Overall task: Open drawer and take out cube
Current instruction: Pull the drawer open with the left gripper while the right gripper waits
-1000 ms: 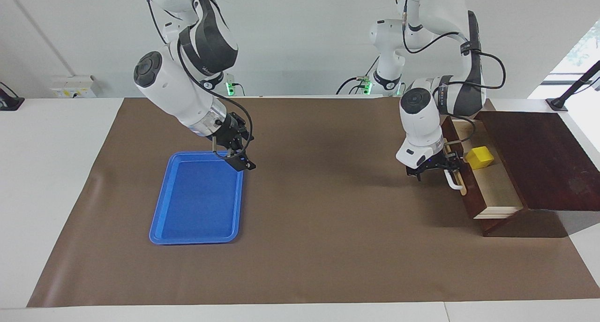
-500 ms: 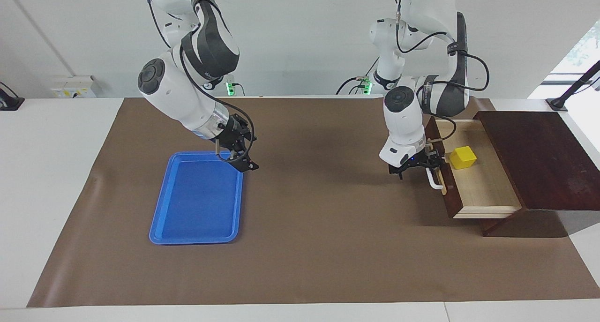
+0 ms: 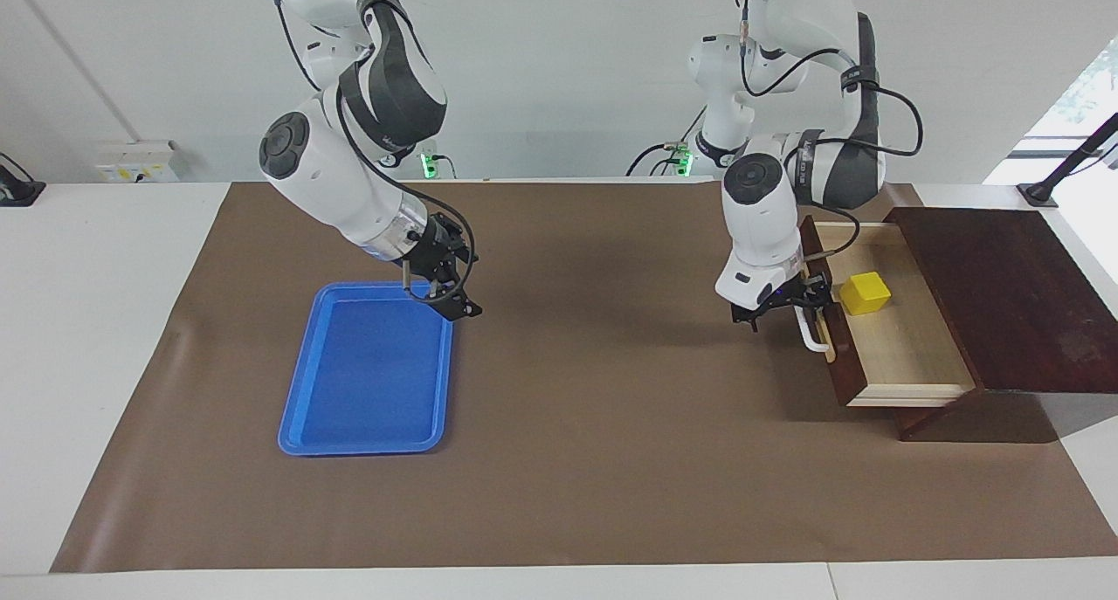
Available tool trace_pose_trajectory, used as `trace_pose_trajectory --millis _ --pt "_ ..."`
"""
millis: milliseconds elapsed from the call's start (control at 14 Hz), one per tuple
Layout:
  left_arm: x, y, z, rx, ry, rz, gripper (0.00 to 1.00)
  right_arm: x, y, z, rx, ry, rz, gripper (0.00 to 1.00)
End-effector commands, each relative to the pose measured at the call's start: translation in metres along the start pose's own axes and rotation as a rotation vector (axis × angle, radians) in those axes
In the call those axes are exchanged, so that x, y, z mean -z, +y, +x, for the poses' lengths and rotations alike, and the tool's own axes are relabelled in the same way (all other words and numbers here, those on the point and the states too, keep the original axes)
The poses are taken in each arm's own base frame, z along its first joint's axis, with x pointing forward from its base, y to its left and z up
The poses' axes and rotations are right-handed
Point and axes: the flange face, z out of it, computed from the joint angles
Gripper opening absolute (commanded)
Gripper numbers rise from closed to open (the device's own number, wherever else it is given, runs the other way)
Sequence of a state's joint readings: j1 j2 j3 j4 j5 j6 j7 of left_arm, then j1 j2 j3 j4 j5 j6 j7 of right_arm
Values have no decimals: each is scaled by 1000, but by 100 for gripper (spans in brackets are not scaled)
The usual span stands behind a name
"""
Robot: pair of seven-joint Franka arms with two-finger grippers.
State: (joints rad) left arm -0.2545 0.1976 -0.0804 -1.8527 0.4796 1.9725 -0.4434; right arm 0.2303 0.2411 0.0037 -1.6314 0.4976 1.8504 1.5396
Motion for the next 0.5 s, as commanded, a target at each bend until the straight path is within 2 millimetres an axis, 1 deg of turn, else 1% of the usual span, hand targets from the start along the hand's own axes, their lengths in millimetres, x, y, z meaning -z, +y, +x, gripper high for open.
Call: trace_pose_trajectory --millis 0,71,143,214,357,429 --pt "30 -12 16 81 -44 -60 100 2 7 6 62 -13 5 100" --pt "47 -22 20 112 -59 -83 100 2 7 7 51 -17 4 100" --pt "62 -36 24 143 -82 -101 100 3 7 10 37 -19 6 100" --pt "66 -55 28 186 -98 -110 100 5 6 11 30 -21 11 100" --pt "64 -94 24 272 -149 -130 100 6 4 11 9 -32 26 100" --pt "65 -117 22 355 -160 -156 100 8 2 10 -4 -57 47 100"
